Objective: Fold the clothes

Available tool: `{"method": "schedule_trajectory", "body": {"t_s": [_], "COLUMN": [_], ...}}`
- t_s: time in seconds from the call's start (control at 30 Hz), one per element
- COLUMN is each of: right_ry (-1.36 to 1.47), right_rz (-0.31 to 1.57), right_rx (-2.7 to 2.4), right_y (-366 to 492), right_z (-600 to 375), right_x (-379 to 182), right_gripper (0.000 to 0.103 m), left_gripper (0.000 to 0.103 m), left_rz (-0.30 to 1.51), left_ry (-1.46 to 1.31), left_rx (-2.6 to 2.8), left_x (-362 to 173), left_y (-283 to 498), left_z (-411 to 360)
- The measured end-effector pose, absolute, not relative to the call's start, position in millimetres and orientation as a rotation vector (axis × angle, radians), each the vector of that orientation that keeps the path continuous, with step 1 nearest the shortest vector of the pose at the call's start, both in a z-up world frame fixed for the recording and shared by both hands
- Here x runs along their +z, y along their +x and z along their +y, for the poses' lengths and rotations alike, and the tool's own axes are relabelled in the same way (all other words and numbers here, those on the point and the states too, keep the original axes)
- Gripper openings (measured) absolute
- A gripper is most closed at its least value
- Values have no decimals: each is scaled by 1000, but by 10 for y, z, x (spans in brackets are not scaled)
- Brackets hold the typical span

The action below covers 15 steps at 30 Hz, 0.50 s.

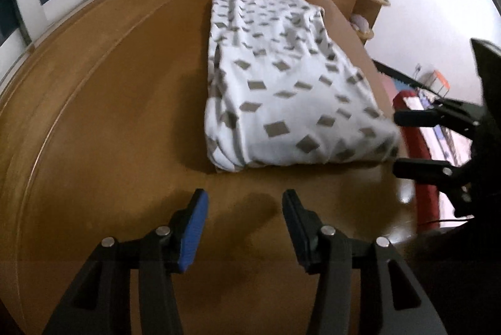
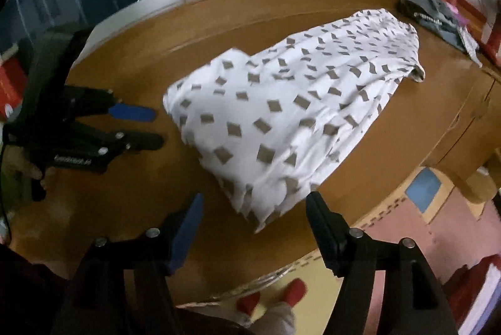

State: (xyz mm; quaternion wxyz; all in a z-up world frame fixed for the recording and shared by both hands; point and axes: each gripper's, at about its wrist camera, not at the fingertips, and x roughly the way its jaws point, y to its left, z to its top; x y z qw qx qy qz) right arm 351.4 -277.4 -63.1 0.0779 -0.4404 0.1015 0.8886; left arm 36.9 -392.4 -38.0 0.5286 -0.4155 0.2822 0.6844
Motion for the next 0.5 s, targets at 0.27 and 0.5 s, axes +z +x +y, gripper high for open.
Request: {"method": "schedule_trajectory", "body": {"t_s": [0.27, 0.5], "right_ry": [-1273, -1208], "right_rz": [184, 185], "right_rx": [2640, 2590], "right_y": [3468, 3388], "right_z": [-2959, -2895], "right_x": [-690, -801], "right_gripper": [68, 62], "left_gripper": [47, 42], "left_rz": [697, 723], "left_ry": [-872, -820], "left_rx": [1613, 1541], "left_x": [-431, -439], "left_y": [377, 408], "left_z": [-3767, -3672]}}
